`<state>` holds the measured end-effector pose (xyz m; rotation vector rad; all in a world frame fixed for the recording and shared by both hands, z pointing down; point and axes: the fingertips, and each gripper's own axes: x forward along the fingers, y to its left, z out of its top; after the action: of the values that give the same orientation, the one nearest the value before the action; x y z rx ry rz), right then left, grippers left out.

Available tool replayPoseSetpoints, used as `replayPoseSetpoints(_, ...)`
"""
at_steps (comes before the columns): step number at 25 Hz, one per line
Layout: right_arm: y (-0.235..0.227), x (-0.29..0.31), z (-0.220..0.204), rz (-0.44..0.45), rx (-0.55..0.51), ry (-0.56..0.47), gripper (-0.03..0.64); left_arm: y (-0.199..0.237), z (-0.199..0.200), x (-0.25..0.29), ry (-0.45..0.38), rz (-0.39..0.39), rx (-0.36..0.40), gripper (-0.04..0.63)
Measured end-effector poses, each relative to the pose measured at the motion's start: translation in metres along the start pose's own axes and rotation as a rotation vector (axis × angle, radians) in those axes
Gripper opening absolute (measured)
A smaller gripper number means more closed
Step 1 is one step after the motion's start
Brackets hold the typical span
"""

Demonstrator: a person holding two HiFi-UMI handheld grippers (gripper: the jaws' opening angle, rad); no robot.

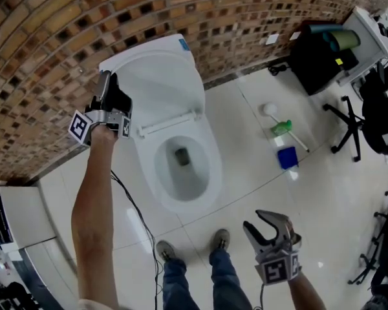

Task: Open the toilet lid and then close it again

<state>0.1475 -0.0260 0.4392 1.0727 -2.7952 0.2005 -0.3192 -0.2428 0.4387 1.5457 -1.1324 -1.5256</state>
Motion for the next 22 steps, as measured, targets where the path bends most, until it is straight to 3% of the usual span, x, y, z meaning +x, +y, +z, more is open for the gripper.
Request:
replayPoseSetpoints(3, 0.003, 0.005, 0.011, -0.012, 0.053, -0.039, 0.181, -0.007, -0.005, -0.01, 0.031, 0.003, 0.018, 0.097)
replayPoseSetpoints(6, 0.016, 0.007, 0.009, 0.083, -0.071, 0.025, 0.181, -0.048, -0.024, -0.036, 0.1, -0.042, 0.117, 0.101)
replayPoseSetpoints(8, 0.029, 0.008, 0.007, 0.184, -0.22, 0.106, 0.184, -0.094, -0.047, -0.078, 0.175, -0.099, 0.275, 0.101)
replayPoseSetpoints(11, 0.051, 0.012, 0.023, 0.301, -0.365, 0.189, 0.184, -0.163, -0.098, -0.159, 0.351, -0.117, 0.619, 0.1)
replayPoseSetpoints(13, 0.067, 0.017, 0.052, 0.327, -0.325, 0.165, 0.184, -0.205, -0.134, -0.195, 0.465, -0.097, 0.845, 0.1)
replayPoseSetpoints(17, 0.106, 0.03, 0.104, 0.392, -0.23, 0.095, 0.184, -0.279, -0.178, -0.23, 0.559, -0.057, 1.343, 0.1)
replayPoseSetpoints(19, 0.129, 0.021, 0.125, 0.416, -0.194, 0.103, 0.184, -0.31, -0.195, -0.252, 0.623, -0.031, 1.435, 0.1)
replayPoseSetpoints(22, 0.158, -0.003, 0.155, 0.447, -0.169, 0.115, 0.184, -0.346, -0.208, -0.281, 0.715, 0.043, 1.449, 0.1)
